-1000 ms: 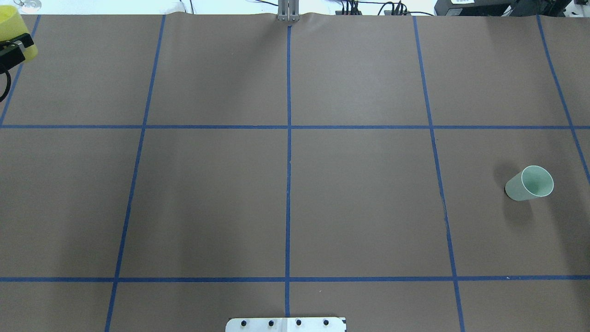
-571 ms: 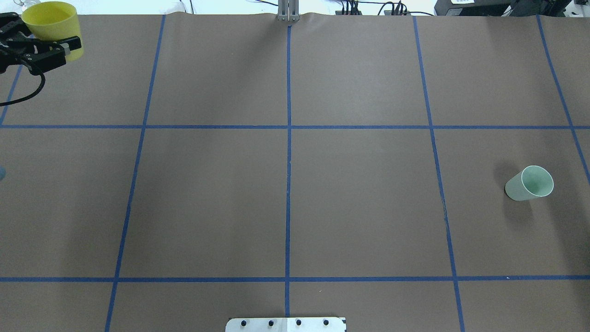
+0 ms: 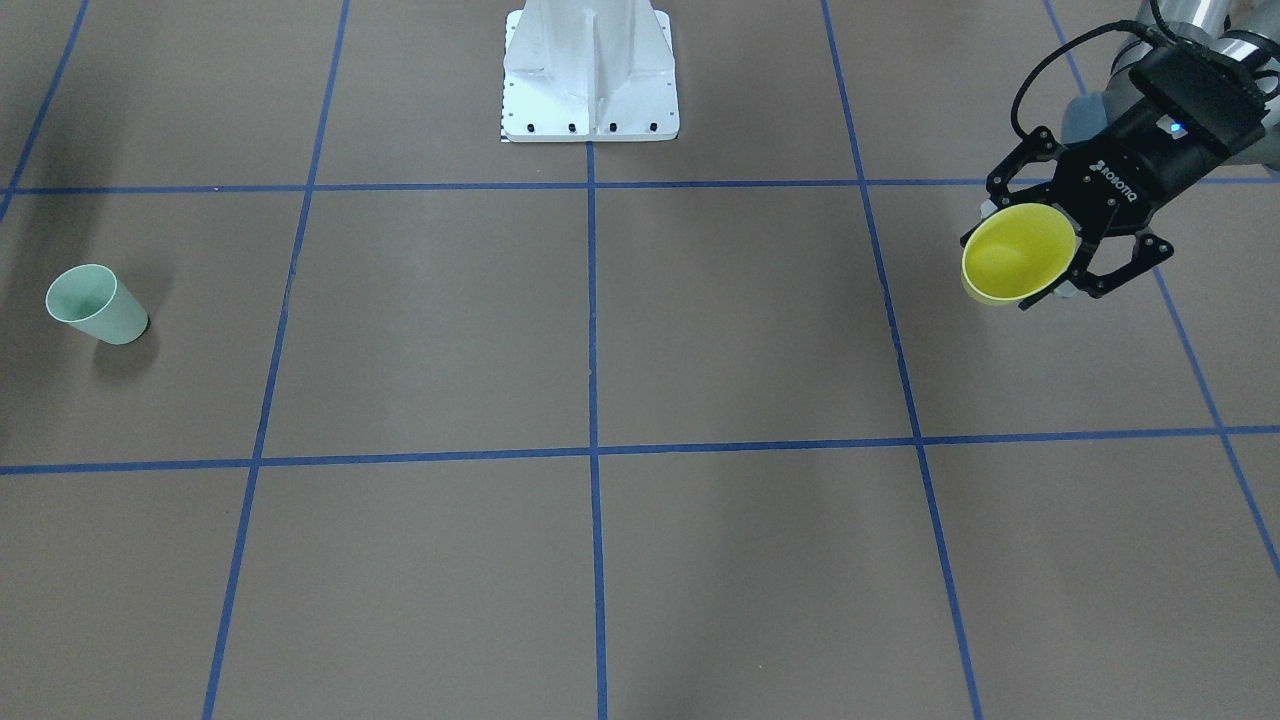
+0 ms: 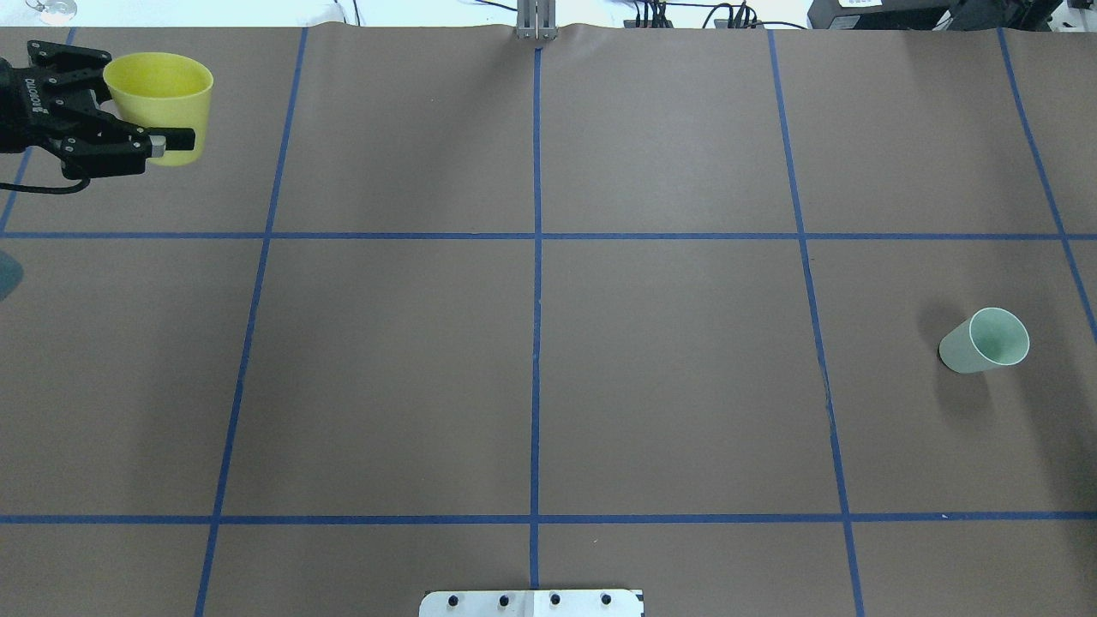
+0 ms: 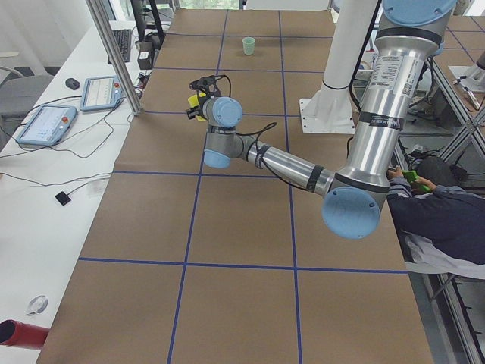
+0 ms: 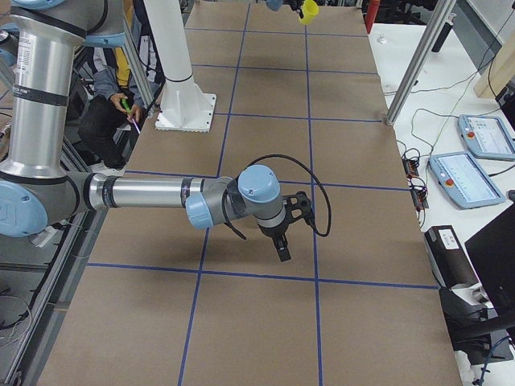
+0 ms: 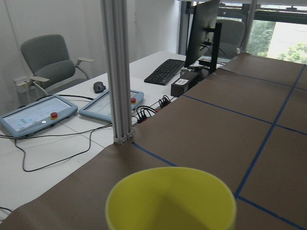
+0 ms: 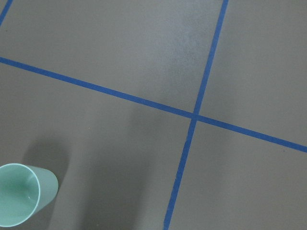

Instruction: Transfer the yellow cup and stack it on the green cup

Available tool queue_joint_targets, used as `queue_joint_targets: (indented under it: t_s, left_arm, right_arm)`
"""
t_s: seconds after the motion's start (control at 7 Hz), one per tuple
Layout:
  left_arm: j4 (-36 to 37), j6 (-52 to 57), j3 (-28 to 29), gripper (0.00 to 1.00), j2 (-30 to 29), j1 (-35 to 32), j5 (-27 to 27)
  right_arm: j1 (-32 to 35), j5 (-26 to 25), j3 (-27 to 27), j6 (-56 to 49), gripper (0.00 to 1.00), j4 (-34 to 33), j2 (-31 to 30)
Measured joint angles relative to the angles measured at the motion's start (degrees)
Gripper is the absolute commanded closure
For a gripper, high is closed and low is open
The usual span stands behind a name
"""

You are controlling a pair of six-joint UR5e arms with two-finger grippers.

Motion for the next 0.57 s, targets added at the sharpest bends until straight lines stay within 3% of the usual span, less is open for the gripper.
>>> queue_joint_targets:
  t_s: [0.29, 0.57]
  left_arm:
    - [-0.12, 2.83, 0.01, 0.85, -3.65, -0.16, -8.66]
    - [-0.15, 5.28, 0.13, 0.85, -5.32, 0.15, -11.05]
  right_arm:
    - [-0.03, 4.02, -0.16, 2.02, 0.0, 0.11, 3.68]
    - [-0.35, 9.32, 0.05, 11.31, 0.0, -0.01, 9.46]
